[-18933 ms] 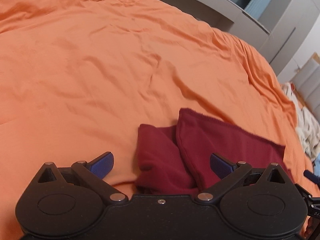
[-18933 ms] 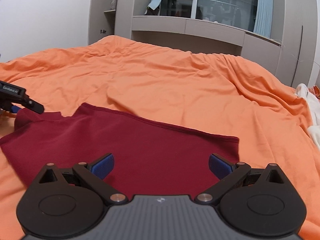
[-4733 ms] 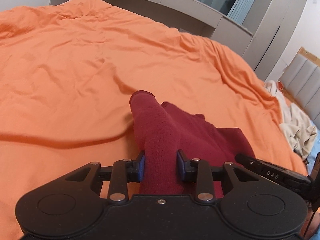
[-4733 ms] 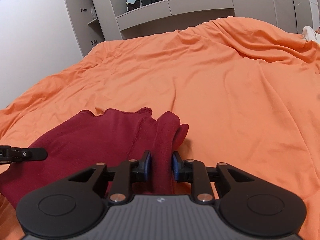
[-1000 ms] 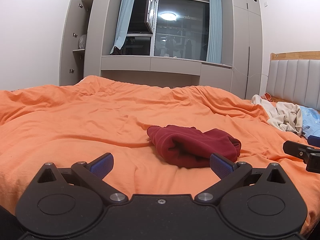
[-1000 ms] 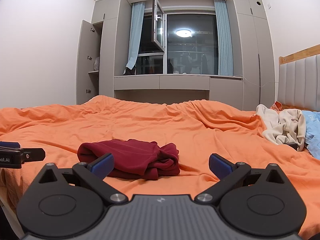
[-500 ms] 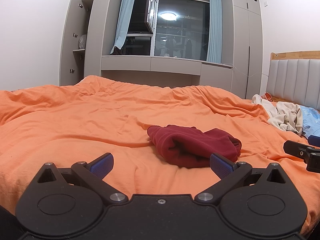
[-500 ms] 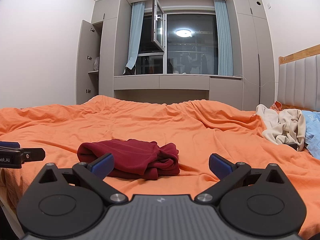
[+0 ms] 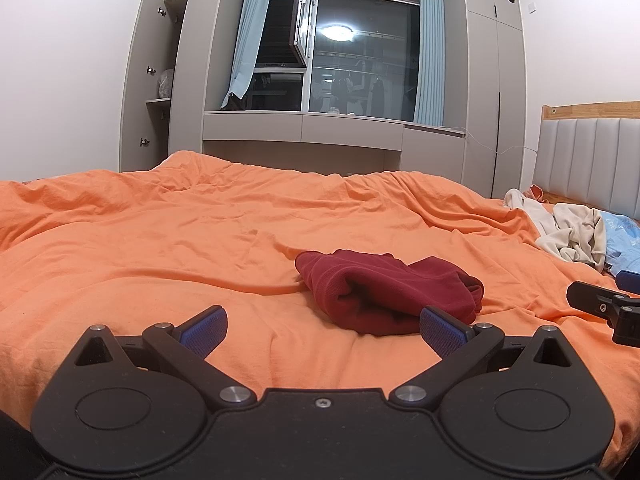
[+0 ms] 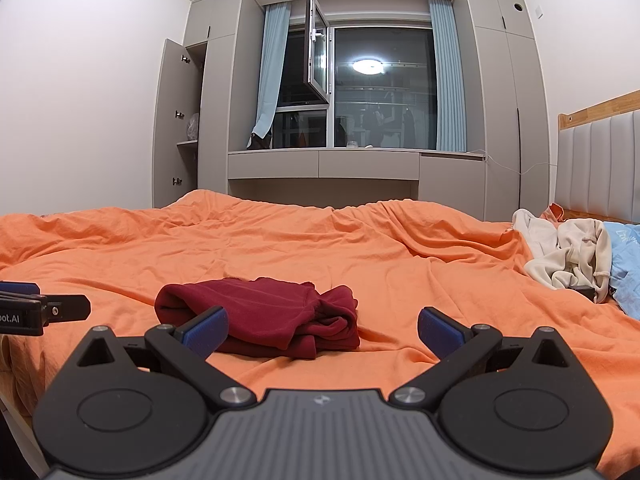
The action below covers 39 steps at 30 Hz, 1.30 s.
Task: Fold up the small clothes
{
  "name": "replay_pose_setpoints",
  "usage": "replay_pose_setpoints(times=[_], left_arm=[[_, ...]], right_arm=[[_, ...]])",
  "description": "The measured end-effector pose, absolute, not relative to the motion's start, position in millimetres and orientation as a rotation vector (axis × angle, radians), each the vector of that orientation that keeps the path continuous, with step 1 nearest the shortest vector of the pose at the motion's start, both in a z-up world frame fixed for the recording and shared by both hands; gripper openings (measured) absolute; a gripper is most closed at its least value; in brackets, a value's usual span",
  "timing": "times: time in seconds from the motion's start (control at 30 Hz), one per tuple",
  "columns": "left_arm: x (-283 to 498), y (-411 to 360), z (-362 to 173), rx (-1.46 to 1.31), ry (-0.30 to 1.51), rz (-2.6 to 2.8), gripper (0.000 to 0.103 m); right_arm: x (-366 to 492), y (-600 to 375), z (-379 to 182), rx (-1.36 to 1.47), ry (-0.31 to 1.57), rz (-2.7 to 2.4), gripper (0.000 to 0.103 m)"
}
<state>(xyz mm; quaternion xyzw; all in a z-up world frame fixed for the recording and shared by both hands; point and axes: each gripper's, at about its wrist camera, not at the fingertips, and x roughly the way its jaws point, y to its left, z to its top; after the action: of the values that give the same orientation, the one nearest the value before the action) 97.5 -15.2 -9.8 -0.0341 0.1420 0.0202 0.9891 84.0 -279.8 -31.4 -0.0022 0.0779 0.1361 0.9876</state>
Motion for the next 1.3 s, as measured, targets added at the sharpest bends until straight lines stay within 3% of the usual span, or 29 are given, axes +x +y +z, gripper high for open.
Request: replay_pose_setpoints(times=[1.3], left_arm=[[99.0, -15.6, -10.9, -0.068, 0.317, 0.079, 0.102]], right_arm=[[82.9, -281.2, -31.5, -0.004, 0.157, 0.273, 0.103]])
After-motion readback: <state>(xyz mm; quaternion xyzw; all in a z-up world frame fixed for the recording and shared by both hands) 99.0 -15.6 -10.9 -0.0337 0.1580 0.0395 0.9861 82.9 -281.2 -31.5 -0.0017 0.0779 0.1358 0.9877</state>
